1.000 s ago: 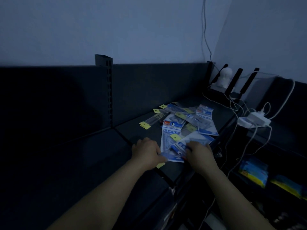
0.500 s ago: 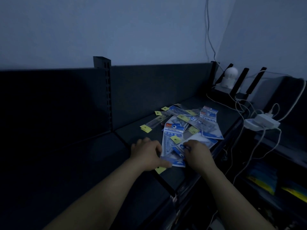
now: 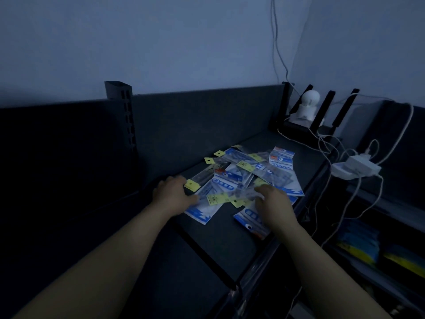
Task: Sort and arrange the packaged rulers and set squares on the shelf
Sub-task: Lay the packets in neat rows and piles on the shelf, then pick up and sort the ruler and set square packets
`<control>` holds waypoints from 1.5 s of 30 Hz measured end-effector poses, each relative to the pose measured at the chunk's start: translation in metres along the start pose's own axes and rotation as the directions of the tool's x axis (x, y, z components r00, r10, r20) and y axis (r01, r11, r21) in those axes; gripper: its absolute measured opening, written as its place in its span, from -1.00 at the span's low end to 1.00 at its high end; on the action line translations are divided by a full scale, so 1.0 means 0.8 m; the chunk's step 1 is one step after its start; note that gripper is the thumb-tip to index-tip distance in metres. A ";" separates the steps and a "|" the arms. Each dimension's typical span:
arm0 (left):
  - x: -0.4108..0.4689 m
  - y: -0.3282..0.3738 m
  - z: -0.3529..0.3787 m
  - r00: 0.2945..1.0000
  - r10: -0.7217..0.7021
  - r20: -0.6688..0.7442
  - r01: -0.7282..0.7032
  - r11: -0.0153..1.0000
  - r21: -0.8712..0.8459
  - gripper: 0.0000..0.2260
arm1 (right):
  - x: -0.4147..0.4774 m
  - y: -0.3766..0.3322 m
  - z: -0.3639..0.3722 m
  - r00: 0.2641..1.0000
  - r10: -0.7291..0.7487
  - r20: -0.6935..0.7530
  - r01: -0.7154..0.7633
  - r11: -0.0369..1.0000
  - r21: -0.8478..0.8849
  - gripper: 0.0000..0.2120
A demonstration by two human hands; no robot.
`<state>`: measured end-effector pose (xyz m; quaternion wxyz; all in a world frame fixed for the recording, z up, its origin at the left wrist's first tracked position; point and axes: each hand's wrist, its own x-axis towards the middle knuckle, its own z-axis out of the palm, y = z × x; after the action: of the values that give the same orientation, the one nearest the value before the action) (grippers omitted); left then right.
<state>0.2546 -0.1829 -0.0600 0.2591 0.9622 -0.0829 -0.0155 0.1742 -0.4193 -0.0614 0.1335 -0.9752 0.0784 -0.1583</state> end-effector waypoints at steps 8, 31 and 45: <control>0.054 0.024 0.016 0.970 0.103 0.221 -0.088 0.993 -0.076 0.02 | 0.069 0.034 0.011 0.991 0.102 0.089 -0.089 0.987 -0.137 -0.80; 0.069 0.036 0.008 0.974 0.007 0.228 0.031 0.986 -0.163 -0.40 | 0.104 0.038 0.019 0.975 0.180 0.134 -0.173 0.983 -0.060 -0.48; 0.060 0.039 0.017 0.983 -0.032 0.179 0.054 0.991 -0.121 -0.54 | 0.092 0.013 -0.002 0.955 0.255 0.148 -0.274 0.953 0.127 -0.77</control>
<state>0.2964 -0.2243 -0.0558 0.3101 0.9404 -0.0835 -0.1118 0.2412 -0.4438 -0.0421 0.2296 -0.9516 0.1879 -0.0803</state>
